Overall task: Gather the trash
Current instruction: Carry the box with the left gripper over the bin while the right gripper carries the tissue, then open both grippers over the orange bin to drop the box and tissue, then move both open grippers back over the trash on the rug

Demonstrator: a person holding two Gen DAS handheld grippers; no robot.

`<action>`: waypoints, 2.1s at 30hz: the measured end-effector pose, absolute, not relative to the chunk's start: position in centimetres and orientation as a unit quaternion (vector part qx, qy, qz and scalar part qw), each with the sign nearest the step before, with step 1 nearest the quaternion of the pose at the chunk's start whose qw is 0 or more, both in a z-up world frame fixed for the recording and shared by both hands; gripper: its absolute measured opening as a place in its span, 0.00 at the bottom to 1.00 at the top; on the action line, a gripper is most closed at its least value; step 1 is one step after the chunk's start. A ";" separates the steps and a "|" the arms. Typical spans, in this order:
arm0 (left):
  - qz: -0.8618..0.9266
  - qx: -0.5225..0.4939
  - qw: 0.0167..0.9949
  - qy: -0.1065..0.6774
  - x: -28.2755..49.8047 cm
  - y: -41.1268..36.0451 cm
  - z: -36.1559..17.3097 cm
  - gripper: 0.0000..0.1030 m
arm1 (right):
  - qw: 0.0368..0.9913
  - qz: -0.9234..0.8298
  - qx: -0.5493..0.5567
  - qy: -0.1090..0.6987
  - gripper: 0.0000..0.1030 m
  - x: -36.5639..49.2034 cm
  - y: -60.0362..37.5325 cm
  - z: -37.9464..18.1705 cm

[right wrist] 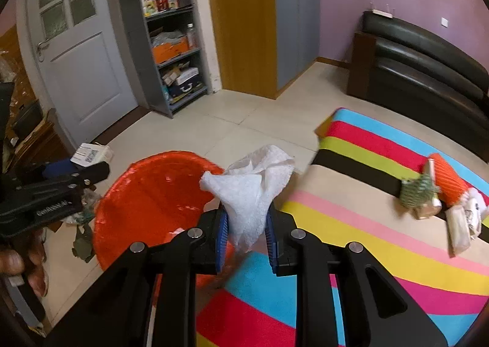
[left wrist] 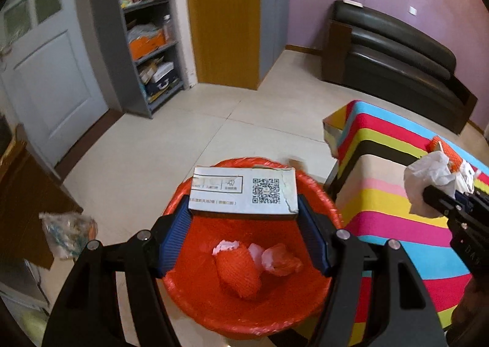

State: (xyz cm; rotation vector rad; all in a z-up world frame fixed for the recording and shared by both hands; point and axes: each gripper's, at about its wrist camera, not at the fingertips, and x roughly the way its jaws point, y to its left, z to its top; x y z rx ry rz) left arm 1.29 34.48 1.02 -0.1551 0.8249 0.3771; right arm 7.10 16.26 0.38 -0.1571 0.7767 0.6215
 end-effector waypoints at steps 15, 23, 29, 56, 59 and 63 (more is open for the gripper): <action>0.213 -0.118 0.883 0.400 0.1 37.5 0.2 0.64 | 0.850 0.345 -0.094 0.387 0.65 6.1 22.6 -0.9; 0.224 -0.131 0.877 0.405 0.0 38.1 -0.2 0.70 | 0.857 0.335 -0.094 0.379 0.71 6.6 21.1 -1.2; 0.211 -0.116 0.881 0.408 1.2 36.4 -0.3 0.70 | 0.870 0.312 -0.094 0.370 0.71 7.8 16.8 -0.9; 0.091 -0.054 0.907 0.407 12.1 18.3 -0.6 0.70 | 0.916 0.149 -0.090 0.361 0.71 16.6 -9.0 -1.5; 0.078 -0.052 0.908 0.408 13.2 16.5 -0.9 0.70 | 0.916 0.140 -0.093 0.364 0.71 17.1 -10.1 -2.1; 0.064 -0.045 0.909 0.410 14.3 14.7 -1.2 0.70 | 0.916 0.126 -0.080 0.372 0.71 18.0 -11.9 -3.2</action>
